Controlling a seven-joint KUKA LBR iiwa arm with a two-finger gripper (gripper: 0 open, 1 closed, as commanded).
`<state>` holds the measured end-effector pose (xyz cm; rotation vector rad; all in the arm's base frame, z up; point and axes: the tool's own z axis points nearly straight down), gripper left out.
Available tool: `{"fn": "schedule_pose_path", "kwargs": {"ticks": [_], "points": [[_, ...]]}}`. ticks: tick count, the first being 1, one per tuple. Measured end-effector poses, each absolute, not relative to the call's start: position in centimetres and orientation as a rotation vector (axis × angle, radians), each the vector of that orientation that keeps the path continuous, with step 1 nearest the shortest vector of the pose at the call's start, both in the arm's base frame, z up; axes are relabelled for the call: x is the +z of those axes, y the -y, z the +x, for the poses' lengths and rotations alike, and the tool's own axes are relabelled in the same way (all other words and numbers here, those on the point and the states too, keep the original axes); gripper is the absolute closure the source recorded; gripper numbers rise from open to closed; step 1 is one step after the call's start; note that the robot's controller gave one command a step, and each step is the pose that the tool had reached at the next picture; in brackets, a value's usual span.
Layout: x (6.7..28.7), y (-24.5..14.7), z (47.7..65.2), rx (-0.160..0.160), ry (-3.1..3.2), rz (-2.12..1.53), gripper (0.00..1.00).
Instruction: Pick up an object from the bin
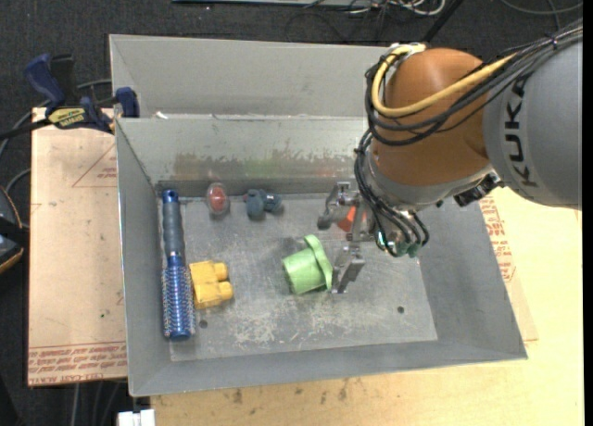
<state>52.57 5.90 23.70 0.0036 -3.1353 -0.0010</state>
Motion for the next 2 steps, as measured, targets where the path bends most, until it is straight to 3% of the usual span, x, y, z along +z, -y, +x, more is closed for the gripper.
{"fn": "schedule_pose_path", "kwargs": {"ticks": [1,2], "points": [[7.9,-8.7,53.8,-0.005,3.146,-0.013,0.00],[8.2,-2.2,55.2,0.001,3.147,0.086,0.00]]}}
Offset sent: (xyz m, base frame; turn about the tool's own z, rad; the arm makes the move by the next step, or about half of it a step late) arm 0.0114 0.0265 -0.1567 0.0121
